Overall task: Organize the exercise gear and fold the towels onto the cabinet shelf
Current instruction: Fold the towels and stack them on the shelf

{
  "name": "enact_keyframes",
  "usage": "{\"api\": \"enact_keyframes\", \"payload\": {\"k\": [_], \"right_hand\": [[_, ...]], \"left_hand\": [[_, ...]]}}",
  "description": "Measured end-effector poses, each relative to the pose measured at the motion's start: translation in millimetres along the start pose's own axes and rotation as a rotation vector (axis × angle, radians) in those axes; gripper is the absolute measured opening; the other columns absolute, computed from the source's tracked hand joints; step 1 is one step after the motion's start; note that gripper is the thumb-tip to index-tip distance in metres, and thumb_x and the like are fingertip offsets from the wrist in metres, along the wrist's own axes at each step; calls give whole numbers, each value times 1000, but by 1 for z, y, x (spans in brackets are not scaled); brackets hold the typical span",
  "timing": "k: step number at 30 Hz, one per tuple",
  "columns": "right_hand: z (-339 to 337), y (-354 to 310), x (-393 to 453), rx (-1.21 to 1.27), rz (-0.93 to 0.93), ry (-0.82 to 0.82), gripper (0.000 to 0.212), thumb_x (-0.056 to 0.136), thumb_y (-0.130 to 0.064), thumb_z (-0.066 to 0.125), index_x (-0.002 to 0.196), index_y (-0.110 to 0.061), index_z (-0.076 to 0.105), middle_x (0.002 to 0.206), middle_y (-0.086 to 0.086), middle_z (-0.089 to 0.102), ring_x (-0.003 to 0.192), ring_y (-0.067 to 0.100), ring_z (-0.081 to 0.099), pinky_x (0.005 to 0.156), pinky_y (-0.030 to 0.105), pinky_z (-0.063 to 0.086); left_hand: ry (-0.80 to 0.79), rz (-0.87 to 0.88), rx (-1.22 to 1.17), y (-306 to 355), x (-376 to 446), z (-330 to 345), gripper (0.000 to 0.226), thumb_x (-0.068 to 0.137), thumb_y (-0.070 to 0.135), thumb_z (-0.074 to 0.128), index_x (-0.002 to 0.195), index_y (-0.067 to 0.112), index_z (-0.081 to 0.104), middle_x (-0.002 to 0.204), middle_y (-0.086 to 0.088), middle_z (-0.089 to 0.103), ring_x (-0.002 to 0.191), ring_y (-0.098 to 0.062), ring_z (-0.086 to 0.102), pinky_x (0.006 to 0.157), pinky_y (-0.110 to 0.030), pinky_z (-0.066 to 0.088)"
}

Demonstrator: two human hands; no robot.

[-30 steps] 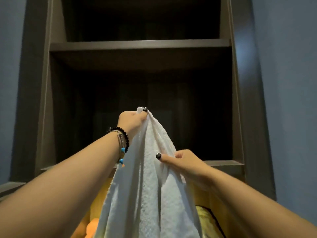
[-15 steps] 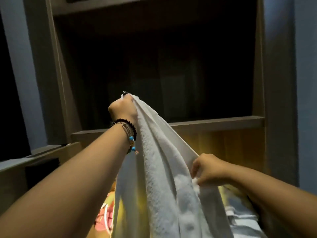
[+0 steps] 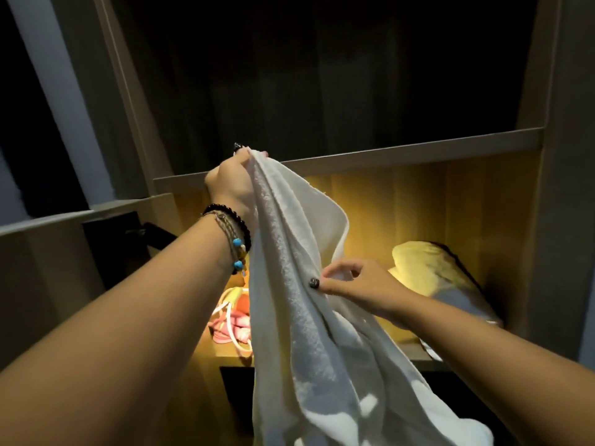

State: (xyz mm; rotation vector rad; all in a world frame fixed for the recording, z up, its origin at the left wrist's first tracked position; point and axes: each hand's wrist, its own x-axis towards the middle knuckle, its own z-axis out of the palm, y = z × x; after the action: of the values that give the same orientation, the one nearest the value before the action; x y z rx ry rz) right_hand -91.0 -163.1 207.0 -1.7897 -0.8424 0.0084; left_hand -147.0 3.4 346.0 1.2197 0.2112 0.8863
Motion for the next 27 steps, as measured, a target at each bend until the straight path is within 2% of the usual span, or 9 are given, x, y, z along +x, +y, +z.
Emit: {"api": "enact_keyframes", "payload": {"k": [2, 5, 9, 12, 15, 17, 20, 22, 27], "right_hand": [[4, 5, 0, -83, -6, -53, 31, 67, -45, 82, 70, -17, 68, 83, -2, 63, 72, -2, 52, 65, 13, 43], [9, 17, -4, -128, -24, -174, 35, 67, -44, 83, 68, -15, 62, 76, -6, 56, 64, -5, 46, 59, 11, 38], [3, 31, -3, -182, 27, -266, 36, 82, -33, 73, 72, 0, 65, 64, 1, 51, 59, 6, 43, 55, 23, 33], [-40, 39, 6, -82, 182, 37, 30, 83, -22, 71, 55, -14, 68, 55, -6, 53, 53, 5, 47, 53, 19, 38], [-95, 36, 15, -4, 242, 442, 15, 81, -13, 72, 69, -5, 73, 63, 6, 58, 57, 14, 48, 50, 22, 38], [-121, 21, 23, 21, 260, 529, 14, 83, -13, 70, 73, -3, 71, 68, 8, 60, 58, 16, 51, 51, 26, 38], [-146, -10, 32, 279, 344, 407, 10, 86, -12, 63, 81, -6, 68, 70, 5, 68, 60, 17, 65, 51, 27, 51], [-151, -25, 33, 279, 303, 323, 17, 86, -13, 61, 71, -9, 69, 61, 2, 67, 52, 13, 65, 45, 21, 51], [-132, -14, 12, -501, -125, 11, 42, 85, -33, 69, 61, 0, 61, 52, 6, 49, 47, 12, 45, 46, 25, 32]], "left_hand": [[-2, 17, 21, -1, 2, -1, 14, 86, 19, 65, 89, 6, 70, 71, 0, 65, 70, -17, 65, 60, -27, 51], [8, 27, 27, -5, 6, -3, 18, 90, 20, 62, 94, 6, 72, 75, 1, 69, 74, -17, 67, 64, -28, 53], [34, 48, 50, -15, 10, -5, 20, 92, 20, 62, 74, 14, 68, 75, 2, 68, 78, -16, 66, 67, -28, 53], [50, 121, 107, -24, 17, -8, 27, 93, 20, 60, 67, 13, 62, 74, -2, 60, 75, -18, 58, 67, -29, 46], [-84, 196, 300, -42, 19, -6, 28, 94, 22, 58, 68, 14, 63, 77, -8, 57, 72, -19, 52, 66, -32, 44], [-141, 184, 339, -54, 22, -3, 28, 95, 27, 58, 73, 14, 67, 78, -6, 63, 73, -17, 59, 69, -34, 52], [-108, 150, 342, -71, 34, -4, 30, 94, 31, 59, 86, 4, 68, 81, -9, 56, 75, -22, 52, 70, -39, 49], [-67, 148, 363, -85, 41, -12, 23, 92, 31, 61, 86, 9, 66, 78, -5, 48, 69, -19, 42, 65, -34, 39], [47, 3, 367, -120, 47, -40, 42, 88, 30, 65, 54, 21, 43, 52, 7, 29, 54, -13, 29, 57, -27, 28]]}}
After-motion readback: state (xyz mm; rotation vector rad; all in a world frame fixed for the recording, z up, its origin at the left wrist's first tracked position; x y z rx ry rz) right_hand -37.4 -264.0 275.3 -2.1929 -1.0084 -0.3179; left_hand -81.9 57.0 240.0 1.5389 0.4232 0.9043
